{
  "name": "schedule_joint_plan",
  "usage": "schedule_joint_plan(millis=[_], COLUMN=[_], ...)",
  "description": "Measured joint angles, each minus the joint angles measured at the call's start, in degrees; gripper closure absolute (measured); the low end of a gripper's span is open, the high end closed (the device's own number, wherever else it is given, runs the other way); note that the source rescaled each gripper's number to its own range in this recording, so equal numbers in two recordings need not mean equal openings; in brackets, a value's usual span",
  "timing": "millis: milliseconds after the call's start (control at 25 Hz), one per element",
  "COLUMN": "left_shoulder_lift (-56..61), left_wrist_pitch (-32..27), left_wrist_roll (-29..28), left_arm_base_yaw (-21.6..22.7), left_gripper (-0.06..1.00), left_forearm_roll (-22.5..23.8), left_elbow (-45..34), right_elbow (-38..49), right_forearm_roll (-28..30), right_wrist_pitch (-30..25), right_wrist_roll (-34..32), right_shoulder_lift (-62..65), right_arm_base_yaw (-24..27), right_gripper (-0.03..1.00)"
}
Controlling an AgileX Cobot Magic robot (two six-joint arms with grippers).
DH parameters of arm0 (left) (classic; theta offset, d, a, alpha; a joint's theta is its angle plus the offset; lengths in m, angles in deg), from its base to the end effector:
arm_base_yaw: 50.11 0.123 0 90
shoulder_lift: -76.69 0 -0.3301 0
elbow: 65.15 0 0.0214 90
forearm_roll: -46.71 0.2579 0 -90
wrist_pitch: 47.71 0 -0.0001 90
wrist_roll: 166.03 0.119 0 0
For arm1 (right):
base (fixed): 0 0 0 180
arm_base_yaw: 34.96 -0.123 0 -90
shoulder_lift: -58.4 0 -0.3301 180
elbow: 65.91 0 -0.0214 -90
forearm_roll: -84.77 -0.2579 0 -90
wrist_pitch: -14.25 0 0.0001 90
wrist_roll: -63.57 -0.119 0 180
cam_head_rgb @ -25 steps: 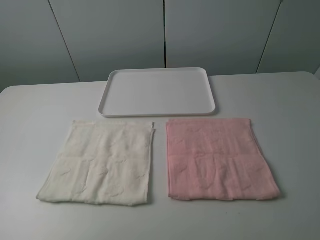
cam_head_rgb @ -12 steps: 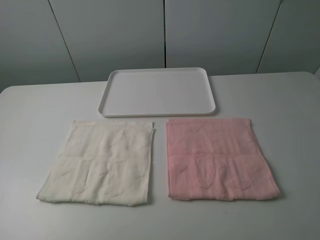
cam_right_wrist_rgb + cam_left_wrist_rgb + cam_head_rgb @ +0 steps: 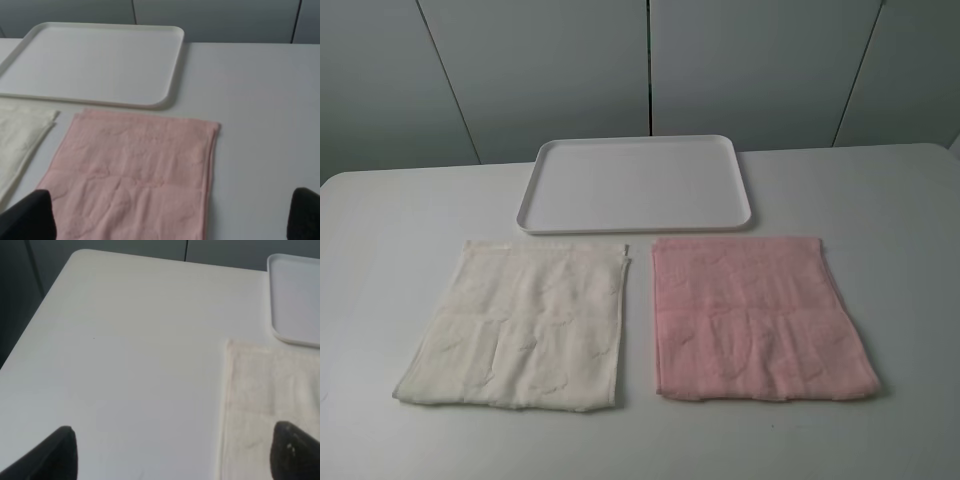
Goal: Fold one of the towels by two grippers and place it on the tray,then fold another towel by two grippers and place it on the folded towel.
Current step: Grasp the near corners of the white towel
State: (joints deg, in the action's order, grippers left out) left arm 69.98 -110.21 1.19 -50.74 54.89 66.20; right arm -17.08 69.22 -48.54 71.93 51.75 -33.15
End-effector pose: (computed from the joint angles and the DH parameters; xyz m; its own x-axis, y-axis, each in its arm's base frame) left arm -0.0231 0.0153 0.2710 -0.4421 -0.1500 -0.8843 -0.1721 0.9818 -0.0806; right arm -0.0240 0.0292 0.2718 -0.4563 -0.0044 -0.8898 -0.1898 0.9775 0.0925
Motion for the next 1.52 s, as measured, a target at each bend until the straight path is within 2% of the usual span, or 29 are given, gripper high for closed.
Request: schedule_joint_plan(millis=[160,280,400,520,680,760,920,1040,1160,1240,1360,1520], left_shoulder_lift=[-1.0,-6.5,-15.0,-26.4,-42.4,-49.5,-63.2,-71.6,-78.5,-82.7,-87.3,-89.9], left_wrist_pitch=[0.0,0.7,3.4,5.1,6.2,7.6,8.6,8.6,8.6,9.2,11.3,13.0], left_wrist_roll=[9.0,13.1,20.6,29.9,41.4,47.1,59.1,64.0,65.1,65.6,68.0,70.5], left_arm_base_yaw=[0.0,0.0,0.0,0.0,-1.2,-3.2,-9.5,-14.3,-17.9,-19.6,-21.0,-21.1], left_gripper=[-0.06,-0.06,-0.06,-0.06,-0.06,-0.06,-0.06,-0.06,-0.06,-0.06,-0.06,-0.06], left_forearm_roll=[-2.8,-3.1,-3.1,-3.1,-3.1,-2.6,0.8,3.6,4.5,4.5,4.5,4.5], left_elbow=[1.1,4.6,8.9,13.2,18.2,20.6,23.4,23.6,23.6,23.6,22.5,19.2], right_elbow=[0.0,-0.2,-1.5,-3.6,-7.6,-9.9,-12.6,-12.6,-12.7,-12.7,-12.8,-13.4], right_forearm_roll=[-3.3,-5.2,-8.4,-14.4,-21.7,-24.2,-25.9,-25.2,-22.6,-20.0,-13.1,-4.2], right_wrist_pitch=[3.1,4.3,7.2,9.9,10.1,8.4,5.0,6.8,10.1,12.0,15.0,17.8], right_wrist_roll=[0.0,0.0,2.6,10.6,26.2,36.4,52.2,57.6,58.5,57.0,52.8,45.4], right_shoulder_lift=[0.0,-3.4,-10.3,-18.9,-31.5,-38.0,-48.7,-54.4,-59.3,-62.3,-67.5,-73.9], right_arm_base_yaw=[0.0,0.0,0.0,0.0,0.0,0.0,-0.5,-6.0,-14.5,-20.5,-30.1,-40.6], right_gripper=[-0.03,-0.03,-0.03,-0.03,-0.03,-0.03,-0.03,-0.03,-0.03,-0.03,-0.03,-0.03])
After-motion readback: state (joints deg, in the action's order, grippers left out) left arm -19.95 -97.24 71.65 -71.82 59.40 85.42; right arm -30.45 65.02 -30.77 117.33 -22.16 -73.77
